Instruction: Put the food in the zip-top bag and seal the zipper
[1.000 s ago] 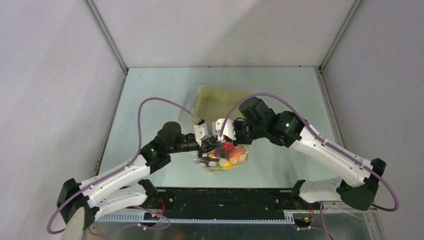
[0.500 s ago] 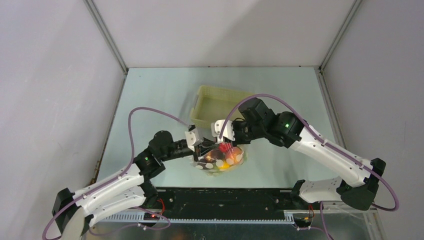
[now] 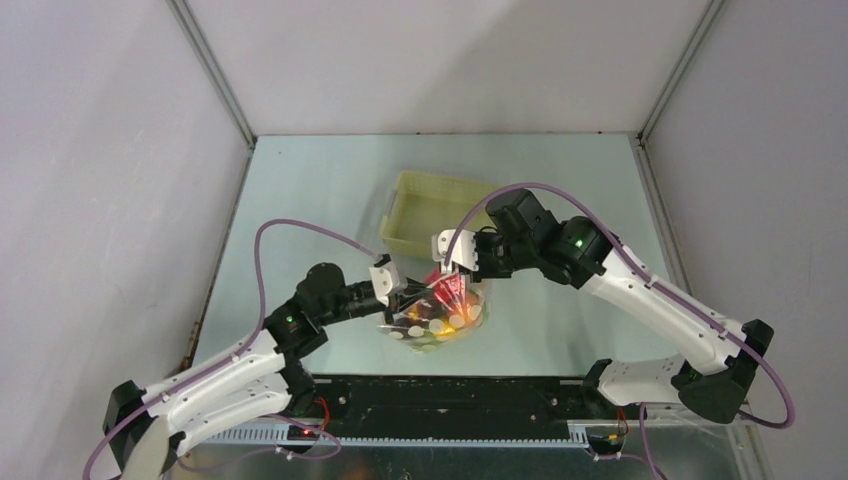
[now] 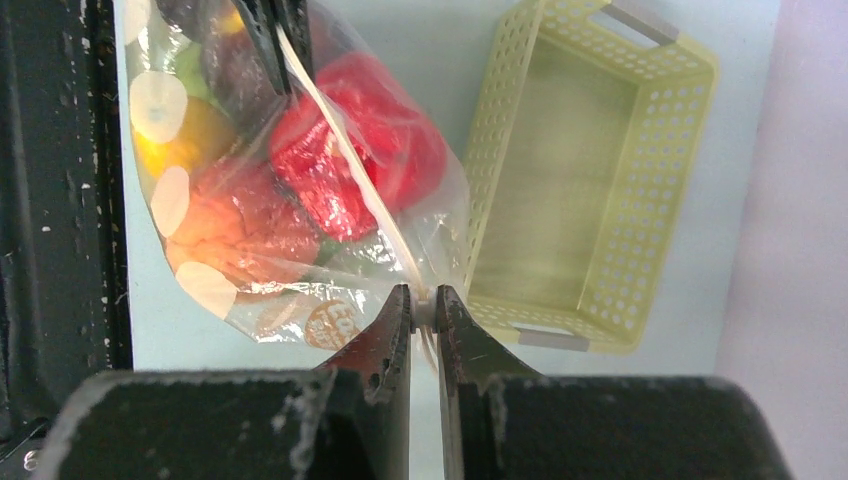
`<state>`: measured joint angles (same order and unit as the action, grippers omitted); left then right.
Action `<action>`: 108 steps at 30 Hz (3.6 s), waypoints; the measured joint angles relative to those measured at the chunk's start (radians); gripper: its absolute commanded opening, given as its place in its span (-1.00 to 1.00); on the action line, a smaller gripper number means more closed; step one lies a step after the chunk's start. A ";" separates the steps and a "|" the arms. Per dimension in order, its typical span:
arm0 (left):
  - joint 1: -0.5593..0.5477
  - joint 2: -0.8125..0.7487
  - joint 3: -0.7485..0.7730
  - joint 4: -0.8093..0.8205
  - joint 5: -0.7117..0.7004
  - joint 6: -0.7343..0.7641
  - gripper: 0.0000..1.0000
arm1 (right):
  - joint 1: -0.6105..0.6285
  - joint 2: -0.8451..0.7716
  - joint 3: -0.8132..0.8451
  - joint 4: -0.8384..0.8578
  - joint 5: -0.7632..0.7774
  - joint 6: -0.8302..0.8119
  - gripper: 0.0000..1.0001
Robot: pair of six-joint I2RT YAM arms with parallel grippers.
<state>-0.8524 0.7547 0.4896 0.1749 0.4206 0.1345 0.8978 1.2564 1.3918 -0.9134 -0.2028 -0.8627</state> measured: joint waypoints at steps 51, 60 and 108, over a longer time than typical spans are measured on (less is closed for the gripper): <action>-0.003 -0.114 0.000 -0.071 -0.045 0.002 -1.00 | -0.114 -0.084 -0.005 -0.008 -0.070 -0.002 -0.28; -0.003 -0.079 0.006 -0.103 -0.138 -0.152 -1.00 | -0.145 -0.192 -0.102 0.131 0.025 0.101 0.99; 0.712 0.530 0.697 -0.356 -0.833 -0.657 -0.97 | -0.148 -0.747 -0.644 0.596 0.380 0.732 0.99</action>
<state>-0.1406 1.2846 1.1866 -0.1814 -0.4126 -0.5224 0.7498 0.5098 0.7479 -0.3176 0.1776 -0.1310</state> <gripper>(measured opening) 0.008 0.993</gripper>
